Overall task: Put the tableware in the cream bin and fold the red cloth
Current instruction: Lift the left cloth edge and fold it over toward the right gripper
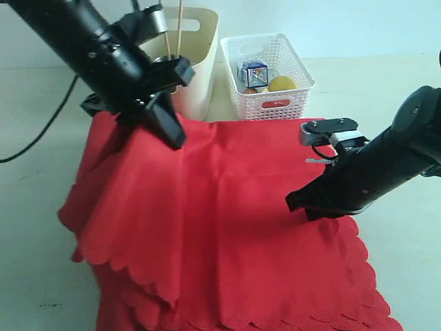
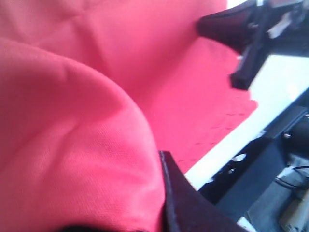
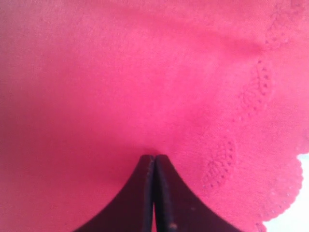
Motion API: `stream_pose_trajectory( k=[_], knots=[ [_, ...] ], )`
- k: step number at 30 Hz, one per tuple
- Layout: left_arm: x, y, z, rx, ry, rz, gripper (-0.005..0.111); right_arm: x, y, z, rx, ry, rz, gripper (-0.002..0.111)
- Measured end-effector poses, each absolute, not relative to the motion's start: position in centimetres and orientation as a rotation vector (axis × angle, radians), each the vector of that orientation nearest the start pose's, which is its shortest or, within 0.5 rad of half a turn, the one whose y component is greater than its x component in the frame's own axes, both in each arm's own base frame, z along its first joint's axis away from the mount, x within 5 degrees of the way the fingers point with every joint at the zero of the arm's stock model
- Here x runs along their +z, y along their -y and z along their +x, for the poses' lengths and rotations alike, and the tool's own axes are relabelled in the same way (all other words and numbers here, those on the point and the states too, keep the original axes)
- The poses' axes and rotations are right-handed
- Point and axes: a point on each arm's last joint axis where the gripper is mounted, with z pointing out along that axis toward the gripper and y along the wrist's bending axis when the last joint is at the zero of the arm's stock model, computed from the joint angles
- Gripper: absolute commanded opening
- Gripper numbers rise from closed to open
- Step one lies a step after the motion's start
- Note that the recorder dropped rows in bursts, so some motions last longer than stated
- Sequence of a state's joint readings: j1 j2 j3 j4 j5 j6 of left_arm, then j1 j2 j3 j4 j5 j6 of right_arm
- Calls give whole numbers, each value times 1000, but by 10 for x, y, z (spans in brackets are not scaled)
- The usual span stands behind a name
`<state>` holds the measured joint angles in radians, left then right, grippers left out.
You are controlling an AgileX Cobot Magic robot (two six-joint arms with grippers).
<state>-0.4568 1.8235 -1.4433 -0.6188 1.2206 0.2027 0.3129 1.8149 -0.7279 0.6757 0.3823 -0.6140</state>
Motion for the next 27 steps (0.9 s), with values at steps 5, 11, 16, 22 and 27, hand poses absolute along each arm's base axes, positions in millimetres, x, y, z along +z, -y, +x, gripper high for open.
stream_pose_trajectory(
  k=[5, 11, 16, 22, 27],
  knots=[
    [245, 250, 312, -1010, -2972, 709, 0, 103, -108, 263, 406, -2854, -449, 0],
    [215, 295, 322, -1101, -3026, 697, 0, 103, -108, 263, 407, -2856, -442, 0],
    [187, 318, 325, -1162, -3076, 662, 12, 103, -107, 263, 407, -2860, -428, 0],
    [174, 324, 333, -1195, -3077, 550, 51, 117, -100, 259, 307, -2861, -435, 0],
    [183, 331, 329, -1391, -3032, 552, 69, 157, -85, 251, 125, -2806, -440, 0]
  ],
)
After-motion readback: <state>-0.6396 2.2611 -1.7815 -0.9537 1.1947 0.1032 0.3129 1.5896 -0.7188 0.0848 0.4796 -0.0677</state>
